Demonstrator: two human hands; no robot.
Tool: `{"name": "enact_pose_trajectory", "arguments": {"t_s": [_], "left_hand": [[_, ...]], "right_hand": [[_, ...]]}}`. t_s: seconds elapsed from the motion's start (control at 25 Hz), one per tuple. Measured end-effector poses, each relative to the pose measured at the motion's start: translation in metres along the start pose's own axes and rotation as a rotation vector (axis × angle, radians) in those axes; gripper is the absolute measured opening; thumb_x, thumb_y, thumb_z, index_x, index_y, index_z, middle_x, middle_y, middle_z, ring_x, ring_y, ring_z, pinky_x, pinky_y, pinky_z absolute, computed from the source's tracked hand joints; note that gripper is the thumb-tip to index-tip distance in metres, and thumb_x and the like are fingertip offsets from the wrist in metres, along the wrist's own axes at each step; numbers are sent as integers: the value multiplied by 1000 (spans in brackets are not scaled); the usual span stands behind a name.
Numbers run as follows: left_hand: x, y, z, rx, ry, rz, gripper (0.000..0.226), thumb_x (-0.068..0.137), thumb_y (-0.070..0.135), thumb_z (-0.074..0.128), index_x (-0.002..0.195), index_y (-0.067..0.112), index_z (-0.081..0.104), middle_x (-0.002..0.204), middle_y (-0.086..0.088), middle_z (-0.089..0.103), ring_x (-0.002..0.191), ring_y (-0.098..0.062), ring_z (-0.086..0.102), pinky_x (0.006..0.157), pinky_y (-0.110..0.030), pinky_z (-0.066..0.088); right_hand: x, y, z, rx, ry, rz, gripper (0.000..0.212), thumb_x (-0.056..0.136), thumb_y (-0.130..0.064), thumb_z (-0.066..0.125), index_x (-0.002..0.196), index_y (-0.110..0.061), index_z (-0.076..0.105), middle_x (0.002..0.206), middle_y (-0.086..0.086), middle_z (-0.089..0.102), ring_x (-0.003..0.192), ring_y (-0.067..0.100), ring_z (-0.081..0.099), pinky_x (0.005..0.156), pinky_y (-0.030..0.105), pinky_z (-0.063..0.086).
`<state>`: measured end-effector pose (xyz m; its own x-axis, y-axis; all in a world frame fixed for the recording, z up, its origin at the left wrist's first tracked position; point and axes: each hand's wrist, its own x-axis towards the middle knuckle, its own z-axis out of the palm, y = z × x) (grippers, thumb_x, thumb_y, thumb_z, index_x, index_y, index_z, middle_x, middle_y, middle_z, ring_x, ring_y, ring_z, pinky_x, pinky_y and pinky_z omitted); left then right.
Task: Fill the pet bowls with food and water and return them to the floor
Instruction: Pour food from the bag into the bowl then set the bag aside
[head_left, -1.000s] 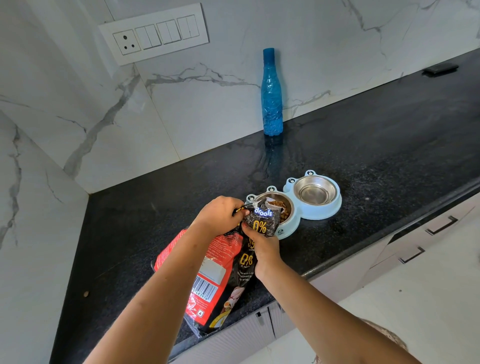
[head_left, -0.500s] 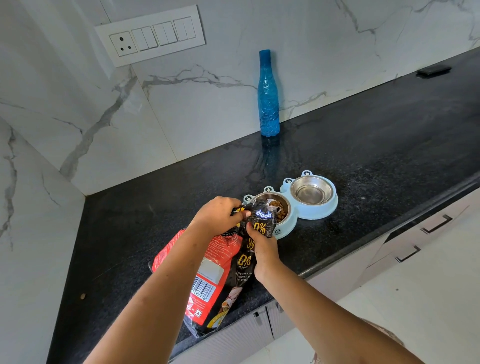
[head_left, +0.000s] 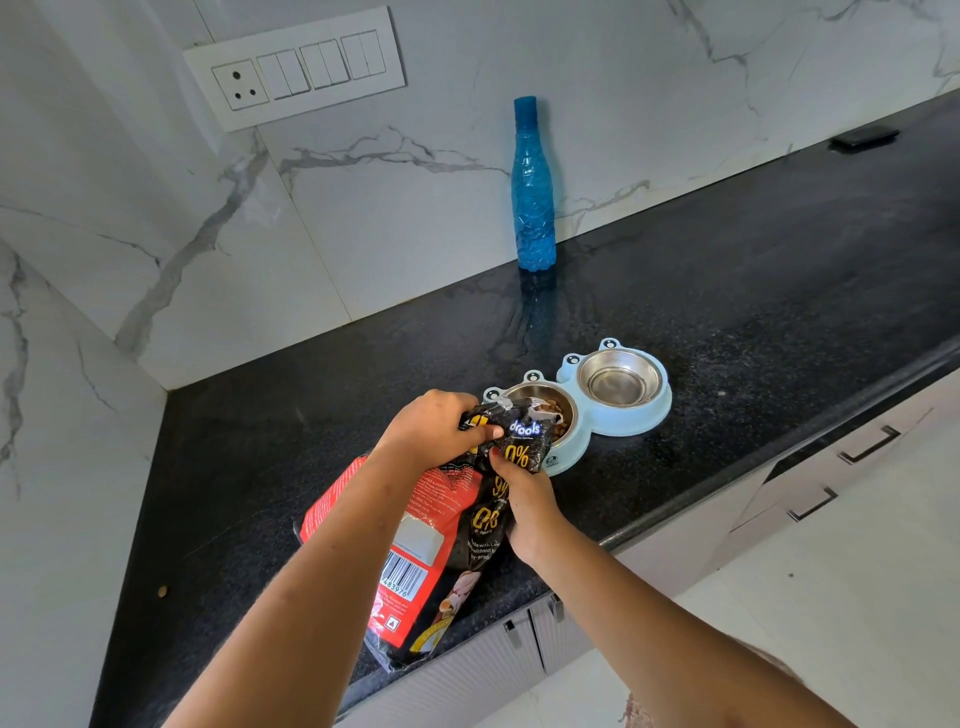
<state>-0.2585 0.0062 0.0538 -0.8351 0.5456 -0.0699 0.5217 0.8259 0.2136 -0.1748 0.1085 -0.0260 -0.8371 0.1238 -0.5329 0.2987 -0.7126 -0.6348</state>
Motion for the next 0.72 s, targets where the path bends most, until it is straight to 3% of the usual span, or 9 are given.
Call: {"name": "enact_pose_trajectory", "arguments": {"t_s": [0.28, 0.48, 0.6, 0.72], "left_hand": [[0, -3, 1, -72, 13, -11, 40, 92, 48, 54, 77, 11, 56, 67, -3, 57, 63, -21, 56, 60, -38, 44], [0, -7, 2, -98, 24, -1, 38, 92, 49, 54, 77, 13, 56, 69, -4, 60, 66, -21, 59, 63, -40, 47], [0, -7, 1, -109, 22, 3, 33, 91, 50, 55, 78, 19, 56, 72, -2, 62, 67, -19, 60, 63, -38, 47], [0, -7, 1, -125, 39, -5, 28, 89, 50, 57, 82, 24, 56, 70, 4, 60, 68, -15, 60, 64, -36, 49]], "right_hand": [[-15, 9, -13, 92, -129, -33, 40, 85, -15, 71, 124, -18, 62, 116, 11, 71, 108, 30, 66, 96, 47, 51], [-25, 9, -20, -4, -313, 46, 56, 73, -19, 75, 127, -15, 59, 120, 12, 69, 112, 27, 65, 97, 45, 51], [-26, 6, -23, -17, -327, 85, 49, 73, -15, 74, 120, -10, 62, 115, 13, 71, 105, 25, 67, 87, 38, 53], [-25, 6, -21, -43, -277, 84, 31, 82, -8, 71, 112, -10, 66, 111, 13, 72, 102, 26, 67, 90, 41, 53]]}}
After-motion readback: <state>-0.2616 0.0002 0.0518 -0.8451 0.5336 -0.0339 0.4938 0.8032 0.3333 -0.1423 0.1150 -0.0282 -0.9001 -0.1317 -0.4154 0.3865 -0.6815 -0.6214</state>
